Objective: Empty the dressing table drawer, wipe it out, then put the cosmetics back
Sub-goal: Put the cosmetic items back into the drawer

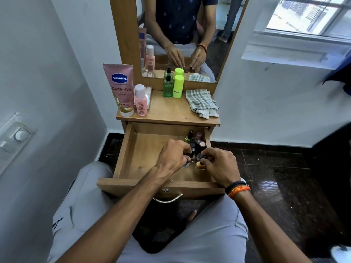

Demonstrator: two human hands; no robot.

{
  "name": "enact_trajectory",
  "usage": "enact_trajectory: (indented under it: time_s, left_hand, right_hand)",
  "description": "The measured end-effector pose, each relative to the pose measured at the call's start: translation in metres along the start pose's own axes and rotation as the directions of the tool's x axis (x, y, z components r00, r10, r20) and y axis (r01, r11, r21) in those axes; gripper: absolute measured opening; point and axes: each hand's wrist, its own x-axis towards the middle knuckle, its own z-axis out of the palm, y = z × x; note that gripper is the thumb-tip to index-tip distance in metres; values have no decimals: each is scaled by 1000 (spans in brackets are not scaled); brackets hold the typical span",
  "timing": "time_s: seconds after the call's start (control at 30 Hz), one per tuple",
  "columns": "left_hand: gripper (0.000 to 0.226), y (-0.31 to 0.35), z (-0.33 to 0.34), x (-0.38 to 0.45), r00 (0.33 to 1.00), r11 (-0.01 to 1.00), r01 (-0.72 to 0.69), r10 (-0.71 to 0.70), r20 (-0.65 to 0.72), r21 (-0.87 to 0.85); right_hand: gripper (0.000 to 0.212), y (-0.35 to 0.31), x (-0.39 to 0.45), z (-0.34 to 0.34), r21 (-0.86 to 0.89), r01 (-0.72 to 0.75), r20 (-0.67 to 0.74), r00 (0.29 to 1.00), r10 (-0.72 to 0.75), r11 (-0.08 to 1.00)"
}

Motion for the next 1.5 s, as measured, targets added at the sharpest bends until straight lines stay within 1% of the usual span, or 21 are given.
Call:
enact_trajectory:
  time_s: [0.3,0.63,0.8,1.03,1.17,1.3,1.4,1.5]
  left_hand:
    - [25,-5,19,4,997,1000,6,-8,79,22]
    - [27,-8,30,7,997,997,-52,48,64,57]
    - [26,-10,33,8,996,997,-69,66,55,47]
    - [26,-13,35,6,997,997,-66,65,42,30]
    - [30,-15,34,5,998,997,-65,64,14,31]
    - [31,-17,30,4,997,996,-79,80,-16,34]
    - [22,-16,22,6,993,994,-87,91,-71,66]
    - [13,-13,8,18,985,992,-71,85,-149,100]
  right_hand:
    - [18,7,3,10,-56,-40,56,997,43,998]
    - [18,8,4,14,-92,-16,34,999,20,996]
    - [17,8,5,14,-102,-8,35,999,12,995]
    - [18,10,5,15,-97,3,35,999,1,995]
    - [20,10,5,15,-85,-1,45,999,5,996]
    - [18,8,4,14,-75,-11,-22,1000,9,997]
    - [22,1,10,11,-54,0,-96,995,-5,999]
    - [17,-11,27,6,15,8,-168,986,-5,1000]
